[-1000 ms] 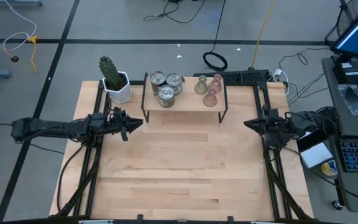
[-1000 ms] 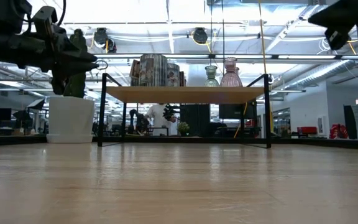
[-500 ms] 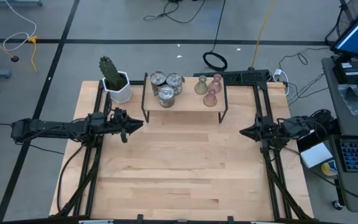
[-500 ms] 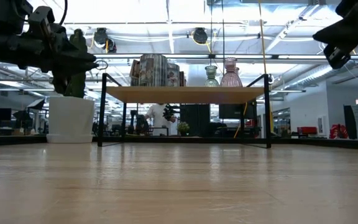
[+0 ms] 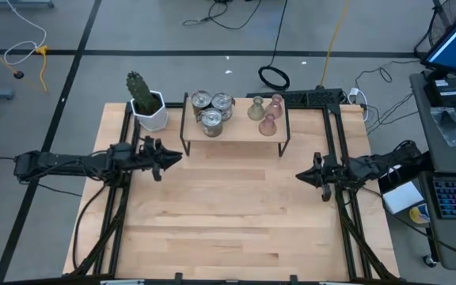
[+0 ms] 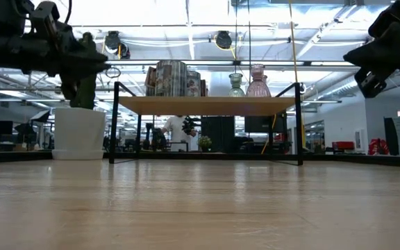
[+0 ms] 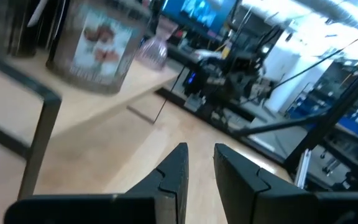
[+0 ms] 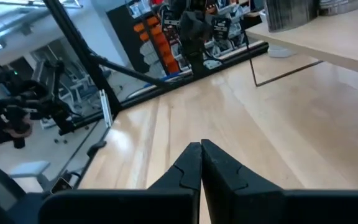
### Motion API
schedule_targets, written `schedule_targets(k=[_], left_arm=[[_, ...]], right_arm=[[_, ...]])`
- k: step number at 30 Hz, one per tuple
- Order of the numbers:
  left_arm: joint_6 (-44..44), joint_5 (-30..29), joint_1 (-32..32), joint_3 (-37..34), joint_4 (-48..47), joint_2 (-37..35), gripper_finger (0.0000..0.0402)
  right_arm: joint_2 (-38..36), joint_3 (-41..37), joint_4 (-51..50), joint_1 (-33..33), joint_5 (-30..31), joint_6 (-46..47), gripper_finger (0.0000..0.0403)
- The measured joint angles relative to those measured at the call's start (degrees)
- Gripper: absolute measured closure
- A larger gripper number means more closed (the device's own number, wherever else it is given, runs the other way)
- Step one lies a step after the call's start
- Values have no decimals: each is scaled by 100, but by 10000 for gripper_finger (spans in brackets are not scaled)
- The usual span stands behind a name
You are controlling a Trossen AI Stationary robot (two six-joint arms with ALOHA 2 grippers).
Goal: Pick & Place candle stick holders
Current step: Return to Home Position
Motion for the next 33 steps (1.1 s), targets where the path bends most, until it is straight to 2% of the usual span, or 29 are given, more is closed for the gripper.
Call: schedule_targets(k=[4,8,14,22,26,33], left_arm=[[108,78,0,0,243,-199,326],[79,206,-1,0,61,-600,326],[71,89,0,0,-936,-1500,326],[115,-411,-4,4,-2499,-2803,326],[-92,-400,-118,2,-2997,-2764,326],[144,-516,-398,-66,-2941,-2437,325]], right_arm=[[-4,-31,41,0,1,41,403],[-4,-31,253,0,4,-179,403],[-4,-31,294,0,8,-272,403],[-4,-31,320,0,8,-276,403],[-4,-31,261,0,10,-314,403],[-2,-31,179,0,200,-535,403]])
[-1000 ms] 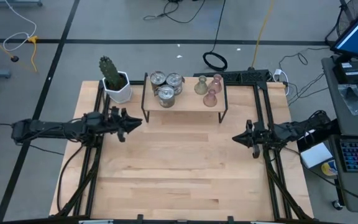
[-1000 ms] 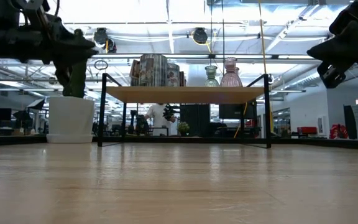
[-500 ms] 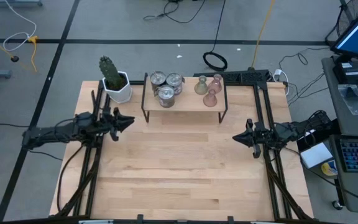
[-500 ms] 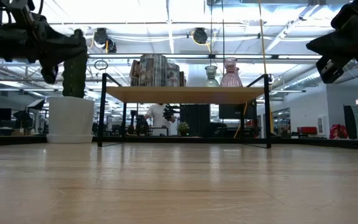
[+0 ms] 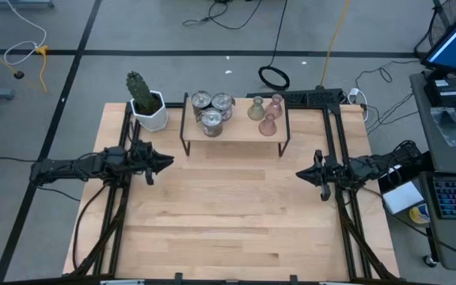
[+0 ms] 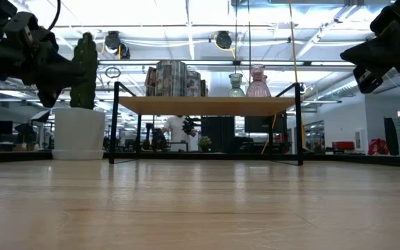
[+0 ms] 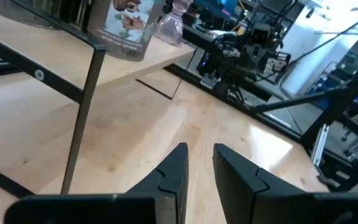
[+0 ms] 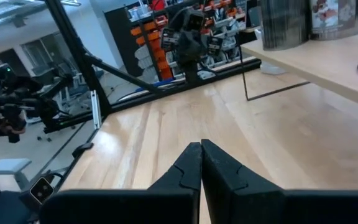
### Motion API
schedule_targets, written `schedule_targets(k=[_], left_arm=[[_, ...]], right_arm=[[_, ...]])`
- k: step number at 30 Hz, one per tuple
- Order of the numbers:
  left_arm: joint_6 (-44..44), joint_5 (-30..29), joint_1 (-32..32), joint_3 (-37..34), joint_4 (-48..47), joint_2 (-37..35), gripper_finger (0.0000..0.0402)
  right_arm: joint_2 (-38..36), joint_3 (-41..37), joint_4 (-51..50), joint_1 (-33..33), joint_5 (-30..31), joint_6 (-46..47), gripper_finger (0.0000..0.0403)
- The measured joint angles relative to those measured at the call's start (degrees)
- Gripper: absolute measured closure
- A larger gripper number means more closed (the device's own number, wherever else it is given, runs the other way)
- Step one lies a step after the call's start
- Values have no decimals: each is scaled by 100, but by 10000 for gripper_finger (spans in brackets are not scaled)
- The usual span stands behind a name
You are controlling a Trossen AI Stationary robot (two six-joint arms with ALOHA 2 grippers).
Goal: Pick & Place candle stick holders
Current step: Return to Home Position
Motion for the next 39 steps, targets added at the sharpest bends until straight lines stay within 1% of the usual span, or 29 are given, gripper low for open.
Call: schedule_targets(k=[8,16,27,34,39], left_arm=[[55,-89,-72,0,2,339,325],[190,-92,-72,-2,4,352,325],[227,-90,-72,-4,7,352,325],[229,-92,-72,-15,72,352,325],[227,-92,-72,-21,105,352,325]], right_arm=[[0,2,-86,0,-26,-136,403],[0,2,-100,0,-52,-278,403],[2,-232,-55,1,-59,-813,403],[5,-247,135,0,-57,-1706,403],[9,-260,337,0,-57,-1752,403]])
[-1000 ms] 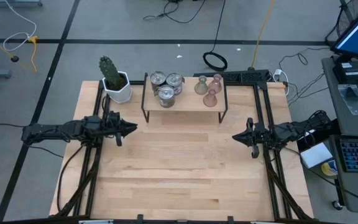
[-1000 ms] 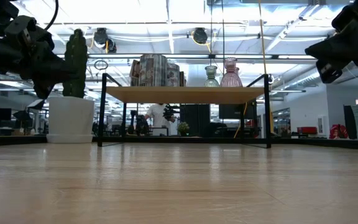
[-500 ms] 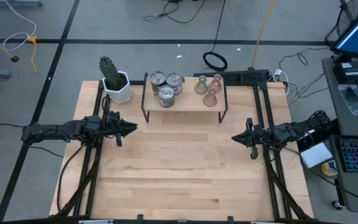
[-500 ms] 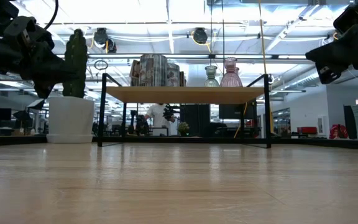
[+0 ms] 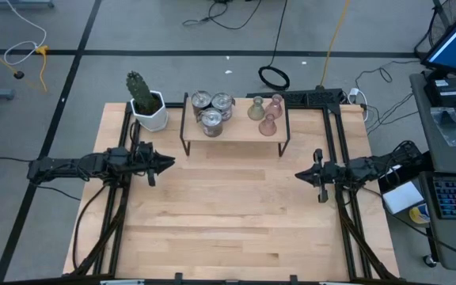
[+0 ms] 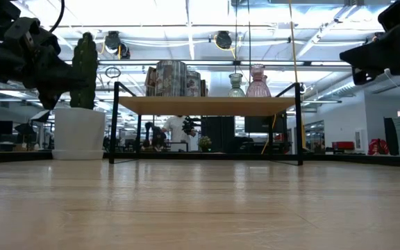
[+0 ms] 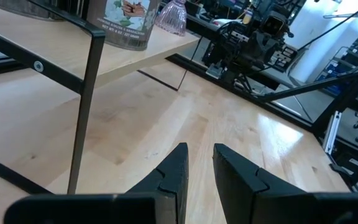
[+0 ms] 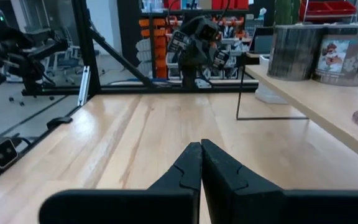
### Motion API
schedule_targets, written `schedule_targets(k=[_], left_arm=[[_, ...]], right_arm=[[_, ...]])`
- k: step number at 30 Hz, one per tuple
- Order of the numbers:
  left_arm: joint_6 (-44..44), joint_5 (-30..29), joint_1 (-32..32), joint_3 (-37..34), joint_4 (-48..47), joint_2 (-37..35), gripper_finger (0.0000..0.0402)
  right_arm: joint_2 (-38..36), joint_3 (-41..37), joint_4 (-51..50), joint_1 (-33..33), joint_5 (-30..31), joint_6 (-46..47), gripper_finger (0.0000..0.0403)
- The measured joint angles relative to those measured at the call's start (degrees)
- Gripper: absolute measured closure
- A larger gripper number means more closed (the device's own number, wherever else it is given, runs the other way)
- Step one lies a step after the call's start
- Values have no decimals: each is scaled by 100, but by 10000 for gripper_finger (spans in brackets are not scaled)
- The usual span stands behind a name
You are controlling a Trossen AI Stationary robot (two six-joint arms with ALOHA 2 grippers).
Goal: Pick & Place candle stick holders
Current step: Return to Home Position
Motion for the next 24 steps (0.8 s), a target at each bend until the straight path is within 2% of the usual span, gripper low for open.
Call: schedule_targets(k=[9,24], left_arm=[[2,0,0,0,57,1,325],[2,0,0,2,59,0,325]], right_arm=[[0,-33,358,0,7,1,403],[0,-30,381,0,10,2,403]])
